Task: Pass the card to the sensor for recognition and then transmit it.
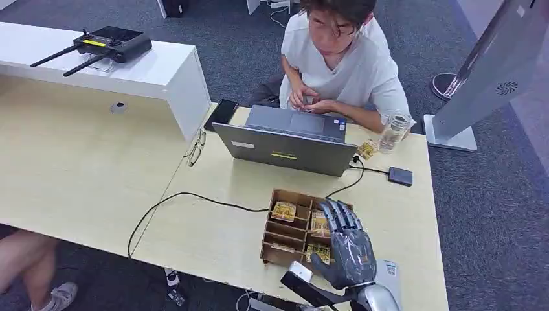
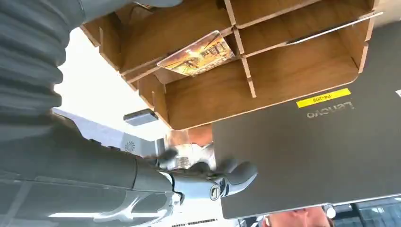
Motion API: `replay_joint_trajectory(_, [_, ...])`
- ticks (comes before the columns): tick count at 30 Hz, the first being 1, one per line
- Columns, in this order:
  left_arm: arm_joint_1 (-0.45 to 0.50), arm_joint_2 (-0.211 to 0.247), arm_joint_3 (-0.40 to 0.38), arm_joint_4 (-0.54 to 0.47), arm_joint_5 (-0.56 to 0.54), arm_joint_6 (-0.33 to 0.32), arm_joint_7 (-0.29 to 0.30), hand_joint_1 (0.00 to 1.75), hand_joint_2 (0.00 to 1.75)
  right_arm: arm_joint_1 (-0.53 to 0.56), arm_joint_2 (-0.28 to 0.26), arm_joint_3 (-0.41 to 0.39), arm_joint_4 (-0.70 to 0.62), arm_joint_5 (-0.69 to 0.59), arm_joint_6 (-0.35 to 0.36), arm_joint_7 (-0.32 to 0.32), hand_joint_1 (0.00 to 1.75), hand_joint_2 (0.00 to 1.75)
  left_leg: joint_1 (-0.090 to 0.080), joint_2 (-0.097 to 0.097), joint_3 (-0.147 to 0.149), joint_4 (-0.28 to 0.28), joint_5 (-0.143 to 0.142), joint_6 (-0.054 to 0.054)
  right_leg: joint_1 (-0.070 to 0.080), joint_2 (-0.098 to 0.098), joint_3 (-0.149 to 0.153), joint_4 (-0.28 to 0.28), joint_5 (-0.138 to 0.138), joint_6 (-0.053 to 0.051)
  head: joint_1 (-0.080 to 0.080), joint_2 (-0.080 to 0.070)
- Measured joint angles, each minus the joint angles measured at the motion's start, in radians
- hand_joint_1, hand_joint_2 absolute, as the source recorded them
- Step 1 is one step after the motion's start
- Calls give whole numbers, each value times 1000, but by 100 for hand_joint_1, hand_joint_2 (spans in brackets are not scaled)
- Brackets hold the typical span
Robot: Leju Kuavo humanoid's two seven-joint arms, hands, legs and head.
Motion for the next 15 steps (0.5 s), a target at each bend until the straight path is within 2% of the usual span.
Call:
replay_joint_trajectory(6, [0,0,0,0,6,0,-1,0,0,0,0,8,1,-20,-7,-17,0,175,0,0,0,0,0,0,0,0,0,0,0,0,0,0])
replay_joint_trajectory(15, [3,-2,3,0,26,2,-1,0,0,31,-21,20,-104,-63,-19,-54,0,175,0,0,0,0,0,0,0,0,0,0,0,0,0,0])
